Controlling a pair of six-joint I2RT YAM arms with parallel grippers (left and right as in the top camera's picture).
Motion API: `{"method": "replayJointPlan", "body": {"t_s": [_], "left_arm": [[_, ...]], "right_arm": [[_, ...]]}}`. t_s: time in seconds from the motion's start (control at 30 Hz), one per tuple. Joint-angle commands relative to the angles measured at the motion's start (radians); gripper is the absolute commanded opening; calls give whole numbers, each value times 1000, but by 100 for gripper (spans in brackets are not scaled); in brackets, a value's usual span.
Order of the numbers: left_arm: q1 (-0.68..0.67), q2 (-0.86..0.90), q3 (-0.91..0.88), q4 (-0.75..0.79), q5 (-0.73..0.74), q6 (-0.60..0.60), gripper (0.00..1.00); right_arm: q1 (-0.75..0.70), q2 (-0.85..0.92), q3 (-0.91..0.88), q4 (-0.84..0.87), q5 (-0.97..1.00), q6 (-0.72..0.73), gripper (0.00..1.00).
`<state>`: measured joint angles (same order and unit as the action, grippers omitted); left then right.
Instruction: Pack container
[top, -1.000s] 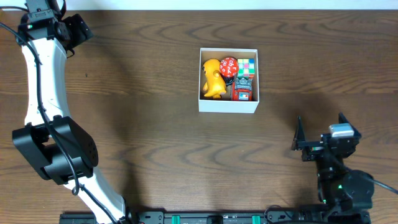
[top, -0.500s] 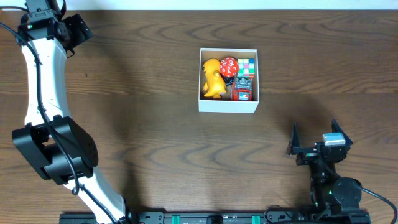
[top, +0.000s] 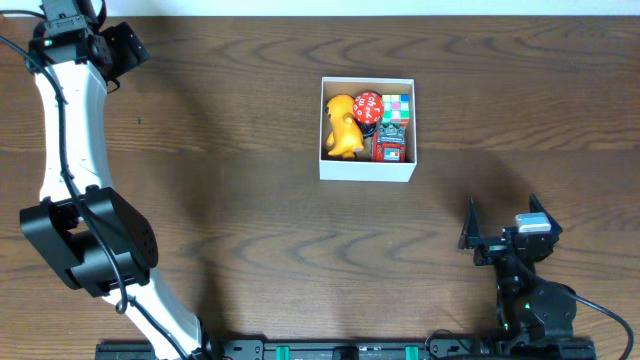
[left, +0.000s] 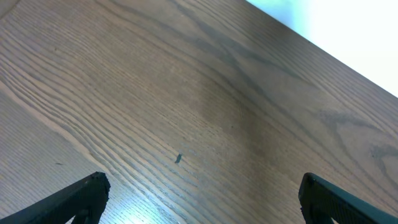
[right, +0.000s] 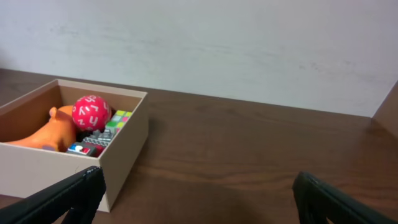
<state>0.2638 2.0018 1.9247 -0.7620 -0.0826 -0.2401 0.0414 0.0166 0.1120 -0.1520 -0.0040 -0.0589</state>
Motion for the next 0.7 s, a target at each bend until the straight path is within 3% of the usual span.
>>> {"method": "replayJointPlan", "body": {"t_s": [0.0, 0.2, 0.67], "left_arm": [[-1, 0, 4, -5, -8, -9, 98], [-1, 0, 4, -5, -8, -9, 98], [-1, 0, 4, -5, -8, -9, 98]], "right_arm": [[-10, -11, -33, 22, 3, 13, 99], [-10, -11, -106, 114, 3, 13, 99], [-10, -11, -106, 78, 8, 9, 99]]}}
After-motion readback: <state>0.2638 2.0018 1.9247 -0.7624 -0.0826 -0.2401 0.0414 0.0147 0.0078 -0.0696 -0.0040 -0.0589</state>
